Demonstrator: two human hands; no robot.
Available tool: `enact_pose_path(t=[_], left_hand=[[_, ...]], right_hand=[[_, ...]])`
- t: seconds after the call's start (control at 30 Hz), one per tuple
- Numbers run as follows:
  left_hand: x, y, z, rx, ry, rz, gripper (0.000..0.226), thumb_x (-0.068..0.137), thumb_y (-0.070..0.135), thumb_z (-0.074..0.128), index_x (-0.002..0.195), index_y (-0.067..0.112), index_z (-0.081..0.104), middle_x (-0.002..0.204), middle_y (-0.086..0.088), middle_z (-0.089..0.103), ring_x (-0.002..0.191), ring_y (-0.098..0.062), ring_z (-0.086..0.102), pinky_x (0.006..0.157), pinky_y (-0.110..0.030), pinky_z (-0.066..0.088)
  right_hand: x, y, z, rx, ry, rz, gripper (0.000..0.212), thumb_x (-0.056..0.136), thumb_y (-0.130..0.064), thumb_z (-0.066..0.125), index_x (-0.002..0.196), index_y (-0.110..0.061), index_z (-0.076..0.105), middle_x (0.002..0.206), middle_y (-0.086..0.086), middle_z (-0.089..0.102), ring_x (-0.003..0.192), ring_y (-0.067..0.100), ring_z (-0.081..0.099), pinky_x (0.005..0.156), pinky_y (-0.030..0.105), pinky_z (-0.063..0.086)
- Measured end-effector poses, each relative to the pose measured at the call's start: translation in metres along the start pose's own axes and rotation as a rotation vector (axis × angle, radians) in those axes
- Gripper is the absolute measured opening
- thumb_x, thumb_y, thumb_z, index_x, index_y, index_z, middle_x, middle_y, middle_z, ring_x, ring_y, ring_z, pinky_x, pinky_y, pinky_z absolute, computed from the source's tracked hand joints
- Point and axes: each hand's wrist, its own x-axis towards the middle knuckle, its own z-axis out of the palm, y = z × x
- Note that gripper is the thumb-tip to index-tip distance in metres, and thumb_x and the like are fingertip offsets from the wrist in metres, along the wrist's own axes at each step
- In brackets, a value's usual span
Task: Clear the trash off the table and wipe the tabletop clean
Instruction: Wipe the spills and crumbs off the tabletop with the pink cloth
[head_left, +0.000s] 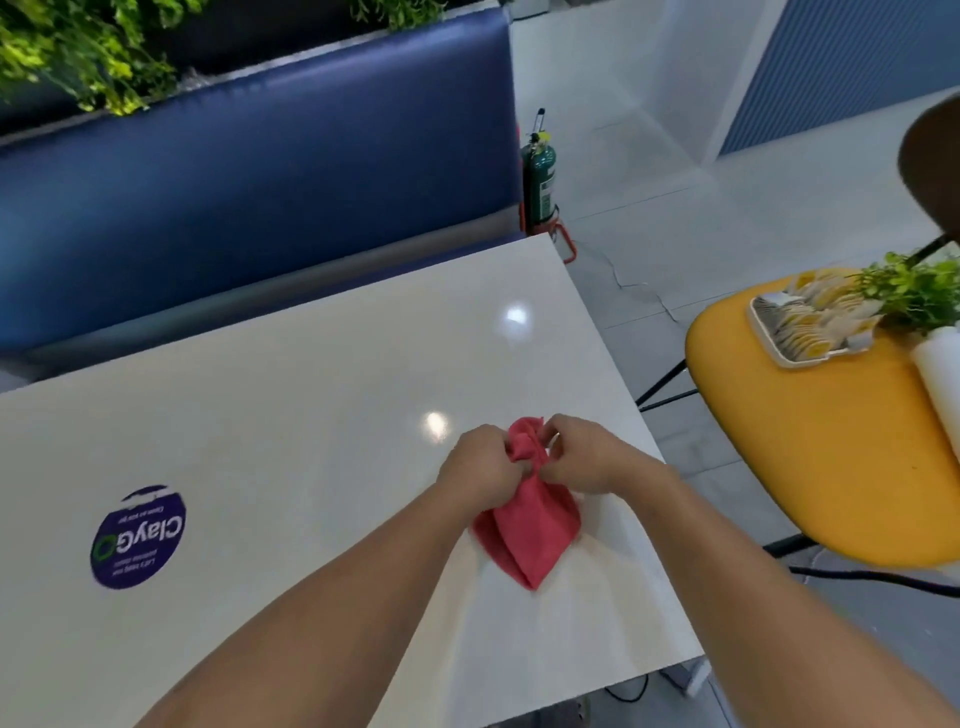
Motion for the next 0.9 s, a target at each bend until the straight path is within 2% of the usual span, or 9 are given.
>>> enact_pose_path(t=[0.1,0.23,0.37,0.47,0.57,0.6,0.67,0.77,0.9], left_hand=[[0.008,0.01,-0.024,-0.14,-0.006,0.086,0.012,0.095,0.027,0.067,0.084,0.022,0.066,0.08,0.006,0.065,0.08,-0.017,0.062,0.062,-0.025,0.044],[0.015,0.029,-0.046,-0.372,0.018,0.138,0.017,0.095,0.025,0.07,0.111,0.018,0.071,0.101,0.0,0.073,0.094,-0.021,0.07,0.081,-0.041,0.06],[0.029,0.059,-0.058,-0.417,0.116,0.213,0.024,0.093,0.03,0.073,0.114,0.024,0.063,0.105,0.0,0.068,0.094,-0.022,0.069,0.081,-0.046,0.062],[0.043,0.088,-0.06,-0.431,0.063,0.319,0.057,0.086,0.031,0.08,0.131,0.047,0.048,0.111,0.013,0.057,0.098,-0.009,0.064,0.08,-0.039,0.063],[0.054,0.128,-0.046,-0.274,-0.097,0.433,0.088,0.073,0.029,0.089,0.146,0.045,0.043,0.12,0.014,0.056,0.102,-0.007,0.063,0.078,-0.026,0.061],[0.058,0.14,-0.042,-0.135,-0.094,0.467,0.084,0.071,0.029,0.089,0.144,0.038,0.051,0.119,0.009,0.061,0.099,-0.009,0.063,0.074,-0.021,0.058],[0.064,0.166,-0.025,0.108,-0.048,0.52,0.06,0.072,0.03,0.087,0.128,0.027,0.067,0.108,0.005,0.066,0.093,-0.013,0.063,0.064,-0.017,0.048],[0.07,0.208,0.008,0.126,-0.043,0.556,0.03,0.08,0.026,0.081,0.107,0.018,0.073,0.095,0.001,0.068,0.087,-0.017,0.062,0.058,-0.018,0.039],[0.077,0.249,0.055,0.09,-0.086,0.62,0.019,0.084,0.025,0.077,0.102,0.018,0.074,0.088,0.001,0.066,0.081,-0.014,0.057,0.054,-0.013,0.034]], right_hand=[[0.003,-0.005,-0.02,0.213,-0.066,0.064,0.048,0.076,-0.026,0.083,0.115,-0.027,0.056,0.105,0.001,0.065,0.089,0.017,0.066,0.065,0.029,0.055],[-0.002,-0.013,-0.042,0.393,-0.034,0.008,0.068,0.078,-0.016,0.086,0.133,-0.026,0.047,0.114,0.01,0.068,0.102,0.029,0.07,0.089,0.048,0.061],[-0.012,-0.016,-0.08,0.44,0.079,-0.106,0.084,0.083,-0.01,0.081,0.14,-0.045,0.031,0.105,0.019,0.072,0.093,0.033,0.074,0.078,0.044,0.063],[-0.027,-0.007,-0.109,0.428,0.149,-0.118,0.068,0.089,-0.009,0.075,0.14,-0.036,0.04,0.1,0.016,0.071,0.083,0.025,0.073,0.063,0.03,0.057],[-0.044,0.016,-0.135,0.339,0.255,-0.07,0.042,0.09,-0.009,0.073,0.13,-0.016,0.061,0.113,0.009,0.07,0.104,0.026,0.068,0.088,0.042,0.058],[-0.049,0.022,-0.142,0.299,0.271,-0.046,0.04,0.09,-0.008,0.073,0.129,-0.013,0.063,0.117,0.01,0.069,0.109,0.028,0.066,0.095,0.046,0.056],[-0.064,0.044,-0.157,0.266,0.28,0.004,0.038,0.089,-0.009,0.072,0.126,-0.012,0.064,0.116,0.011,0.068,0.108,0.029,0.065,0.095,0.049,0.056],[-0.089,0.085,-0.174,0.236,0.267,0.069,0.037,0.086,-0.012,0.073,0.121,-0.018,0.061,0.112,0.011,0.064,0.101,0.029,0.064,0.087,0.049,0.057],[-0.112,0.137,-0.193,0.186,0.29,0.104,0.033,0.084,-0.012,0.071,0.112,-0.026,0.06,0.105,0.01,0.062,0.082,0.024,0.06,0.065,0.039,0.051]])
